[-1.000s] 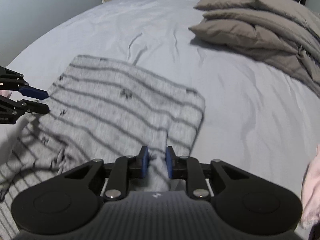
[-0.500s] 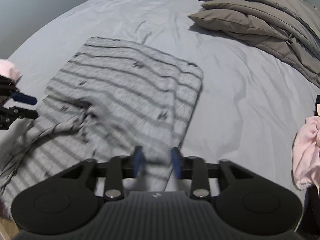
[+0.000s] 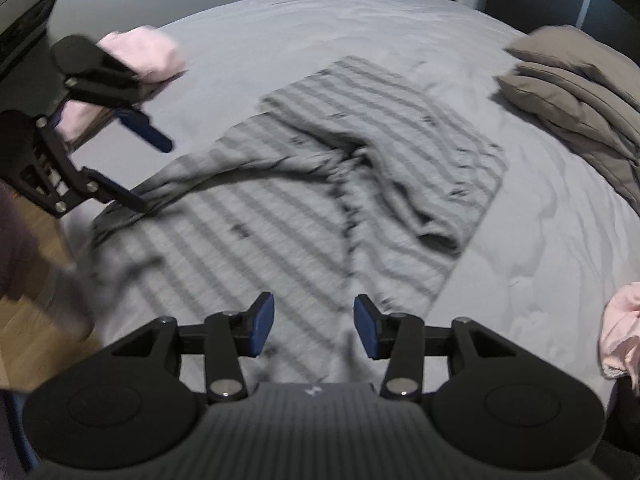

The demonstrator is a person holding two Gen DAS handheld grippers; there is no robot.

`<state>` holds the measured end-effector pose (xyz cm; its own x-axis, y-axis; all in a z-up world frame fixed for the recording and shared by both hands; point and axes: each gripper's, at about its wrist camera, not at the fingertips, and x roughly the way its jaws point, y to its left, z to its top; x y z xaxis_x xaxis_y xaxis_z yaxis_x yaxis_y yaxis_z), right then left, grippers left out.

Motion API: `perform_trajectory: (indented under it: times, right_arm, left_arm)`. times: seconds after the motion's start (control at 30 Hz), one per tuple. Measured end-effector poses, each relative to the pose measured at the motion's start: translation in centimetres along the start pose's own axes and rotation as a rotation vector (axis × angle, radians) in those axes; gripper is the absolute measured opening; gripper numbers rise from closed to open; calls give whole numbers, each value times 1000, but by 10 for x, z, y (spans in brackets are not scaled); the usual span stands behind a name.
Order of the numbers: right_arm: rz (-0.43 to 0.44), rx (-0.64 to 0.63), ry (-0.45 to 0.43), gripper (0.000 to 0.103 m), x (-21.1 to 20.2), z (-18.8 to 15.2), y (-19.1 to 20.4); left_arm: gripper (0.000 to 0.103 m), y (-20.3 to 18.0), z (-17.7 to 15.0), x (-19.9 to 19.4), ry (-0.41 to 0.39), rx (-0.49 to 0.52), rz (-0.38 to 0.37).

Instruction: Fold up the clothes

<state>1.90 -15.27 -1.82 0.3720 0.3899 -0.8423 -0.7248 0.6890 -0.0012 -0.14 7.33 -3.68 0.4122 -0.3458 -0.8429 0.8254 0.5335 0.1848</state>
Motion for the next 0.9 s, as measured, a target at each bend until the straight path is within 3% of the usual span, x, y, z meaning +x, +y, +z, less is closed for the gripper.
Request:
perform_trajectory:
  times: [0.33,0.8,0.9]
  right_arm:
    - [17,-309,83,48,-2,-47,62]
    - [-75,-636,149,50,6,-88,83]
    - [-104,-735,154,50,5,-99,89]
  left_arm:
    - [51,-73,-34,-2,80,261,19]
    - [51,-97,-82,24,205,585,141]
    - [51,-99,-85,27,195,633,147]
